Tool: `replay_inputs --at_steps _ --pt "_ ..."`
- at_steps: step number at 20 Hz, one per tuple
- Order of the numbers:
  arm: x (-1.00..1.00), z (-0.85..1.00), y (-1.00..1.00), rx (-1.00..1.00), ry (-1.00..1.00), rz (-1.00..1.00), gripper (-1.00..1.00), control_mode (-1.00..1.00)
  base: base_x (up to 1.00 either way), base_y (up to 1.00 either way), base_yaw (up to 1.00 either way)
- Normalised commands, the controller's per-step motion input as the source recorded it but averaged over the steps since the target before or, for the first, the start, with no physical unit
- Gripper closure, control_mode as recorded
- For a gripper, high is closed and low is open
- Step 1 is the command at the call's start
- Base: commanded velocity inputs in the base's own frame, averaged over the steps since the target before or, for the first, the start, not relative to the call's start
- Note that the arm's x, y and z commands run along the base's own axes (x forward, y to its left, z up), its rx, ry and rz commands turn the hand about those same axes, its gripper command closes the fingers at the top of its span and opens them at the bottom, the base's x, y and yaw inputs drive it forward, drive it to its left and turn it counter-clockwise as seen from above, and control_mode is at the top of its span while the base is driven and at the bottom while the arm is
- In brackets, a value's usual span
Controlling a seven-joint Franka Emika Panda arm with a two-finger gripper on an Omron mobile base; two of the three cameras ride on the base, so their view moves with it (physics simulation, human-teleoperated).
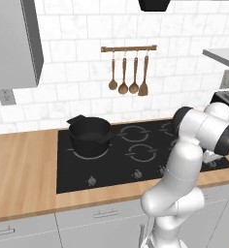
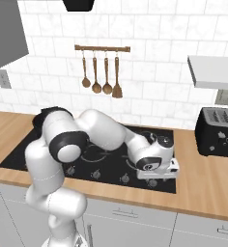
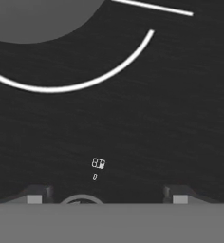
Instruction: Pick the kettle from the counter and place it on a stove burner. Then turn the burner on.
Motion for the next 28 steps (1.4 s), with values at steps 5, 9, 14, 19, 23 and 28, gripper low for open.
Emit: replay_inputs --at_steps 5,9,14,19,23,28 --pt "-0.32 0.00 -0.01 0.00 0.00 0.00 1.00 -1.00 0.00 0.00 0.00" --pt "-0.67 0.00 -0.03 0.00 -0.05 0.00 1.00 -1.00 0.00 0.00 0.00" --pt "-0.79 0.00 0.00 0.00 -0.03 0.14 1.00 -1.00 0.00 0.00 0.00" --pt "-0.84 0.00 0.00 0.00 -0.05 0.32 1.00 -1.00 0.00 0.00 0.00" --pt "-0.59 0.00 0.01 0.00 -0.04 0.52 1.00 -1.00 0.00 0.00 0.00" --pt "-0.10 0.00 0.11 0.00 -0.09 0.73 1.00 -1.00 0.00 0.00 0.00"
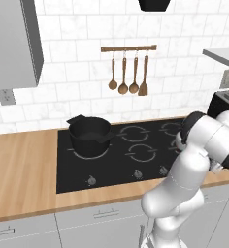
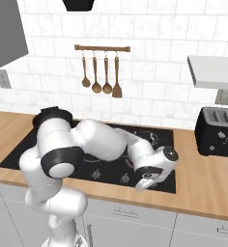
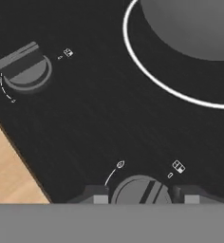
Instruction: Pick the kettle from the counter and place it on a stove burner. Then turn the burner on.
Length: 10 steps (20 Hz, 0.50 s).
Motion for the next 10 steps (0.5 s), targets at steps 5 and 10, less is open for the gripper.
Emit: replay_inputs --at_steps 5,10 --pt "0.00 -0.05 0.12 -0.02 -0.05 0.87 1.00 -1.00 0.00 0.00 0.00" --pt "0.00 -0.05 0.06 -0.06 -0.05 0.90 1.00 -1.00 0.00 0.00 0.00"
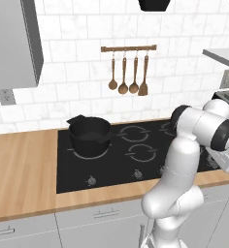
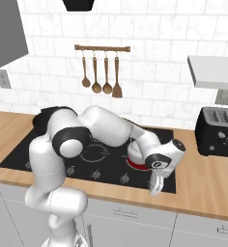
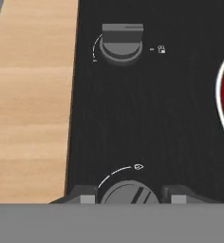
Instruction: Pick the kettle from the counter and place it on a stove burner. Then turn the burner on.
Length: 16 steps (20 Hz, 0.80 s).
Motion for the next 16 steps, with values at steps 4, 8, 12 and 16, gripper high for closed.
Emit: replay_inputs --at_steps 4,8,12,16 --pt "-0.15 0.01 0.05 -0.08 -0.08 0.74 1.00 -1.00 0.00 0.00 0.00" --pt "0.00 0.00 0.00 0.00 0.00 0.00 1.00 -1.00 0.00 0.00 0.00" --pt "0.00 0.00 0.00 0.00 0.00 0.00 1.00 -1.00 0.00 0.00 0.00" --pt "0.00 0.00 0.00 0.00 0.00 0.00 1.00 -1.00 0.00 0.00 0.00"
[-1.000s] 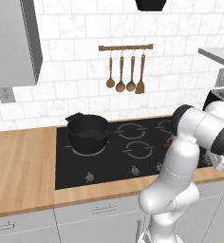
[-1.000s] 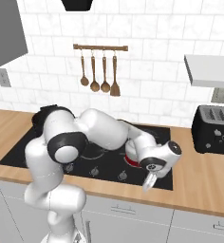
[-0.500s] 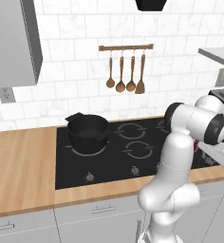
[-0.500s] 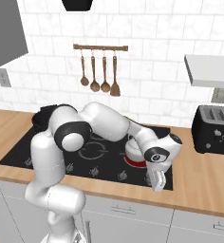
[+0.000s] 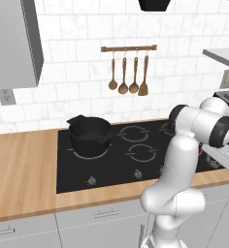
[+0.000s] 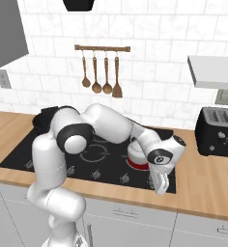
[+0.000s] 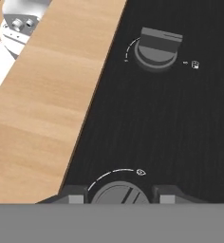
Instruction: Pick the kettle from the counter and place it on a stove burner. Then turn the burner on.
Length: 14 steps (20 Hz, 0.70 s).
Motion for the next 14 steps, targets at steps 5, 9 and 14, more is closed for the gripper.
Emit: replay_inputs --at_steps 5,9,14 --pt "0.00 0.00 0.00 0.00 0.00 0.00 1.00 -1.00 0.00 0.00 0.00" --pt "0.00 0.00 -0.05 0.01 0.00 0.00 1.00 -1.00 0.00 0.00 0.00" --pt "-0.01 -0.01 -0.34 0.07 -0.13 0.14 1.00 -1.00 0.00 0.00 0.00"
